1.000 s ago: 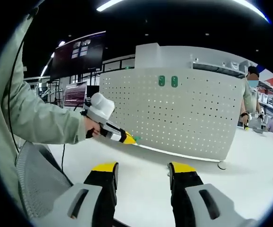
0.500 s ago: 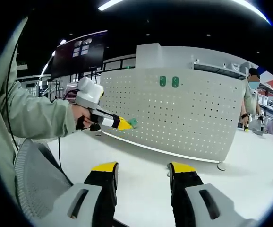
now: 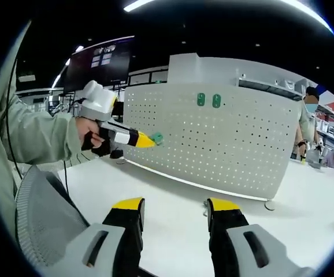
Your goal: Insert the hook assembly into the mounting plate slot until the hook locks in place.
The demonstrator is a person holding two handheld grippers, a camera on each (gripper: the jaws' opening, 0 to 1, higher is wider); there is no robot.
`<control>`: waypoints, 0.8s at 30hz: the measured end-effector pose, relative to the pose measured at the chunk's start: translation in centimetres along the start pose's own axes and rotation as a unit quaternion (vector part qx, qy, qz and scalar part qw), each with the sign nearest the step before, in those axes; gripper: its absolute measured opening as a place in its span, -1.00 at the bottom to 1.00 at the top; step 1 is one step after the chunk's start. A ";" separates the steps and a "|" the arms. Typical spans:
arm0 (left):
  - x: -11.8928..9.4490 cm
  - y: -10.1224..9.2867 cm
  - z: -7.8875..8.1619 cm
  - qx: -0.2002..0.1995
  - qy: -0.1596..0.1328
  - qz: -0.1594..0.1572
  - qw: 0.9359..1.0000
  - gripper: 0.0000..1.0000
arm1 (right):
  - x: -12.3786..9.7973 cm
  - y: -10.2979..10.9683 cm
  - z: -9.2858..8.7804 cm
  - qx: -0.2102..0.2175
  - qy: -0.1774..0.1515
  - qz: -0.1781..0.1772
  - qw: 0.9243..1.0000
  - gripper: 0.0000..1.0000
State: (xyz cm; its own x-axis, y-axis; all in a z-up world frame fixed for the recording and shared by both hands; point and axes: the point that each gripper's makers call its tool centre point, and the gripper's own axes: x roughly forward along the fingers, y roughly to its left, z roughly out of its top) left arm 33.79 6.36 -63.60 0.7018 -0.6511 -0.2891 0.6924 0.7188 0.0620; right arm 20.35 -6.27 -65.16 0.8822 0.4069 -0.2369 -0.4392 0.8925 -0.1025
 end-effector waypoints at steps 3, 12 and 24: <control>-0.4 -0.4 0.5 0.000 -0.006 -0.002 1.000 -0.94 | 0.0 0.0 0.0 -0.002 0.000 0.000 1.000 -0.16; -1.4 -2.2 2.3 -0.004 -0.029 -0.016 0.999 -0.94 | 0.0 0.4 -0.1 -0.008 0.003 0.010 1.000 -0.16; -2.8 -4.1 4.4 0.003 -0.053 -0.033 0.998 -0.94 | 0.0 0.5 -0.2 -0.007 0.005 0.015 1.000 -0.16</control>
State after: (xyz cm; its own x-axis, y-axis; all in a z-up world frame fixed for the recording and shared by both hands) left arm 29.70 4.20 -58.85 0.6687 -0.7188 -0.1901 0.7380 0.6728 0.0518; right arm 20.09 -5.85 -65.40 0.8665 0.4321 -0.2500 -0.4685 0.8768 -0.1083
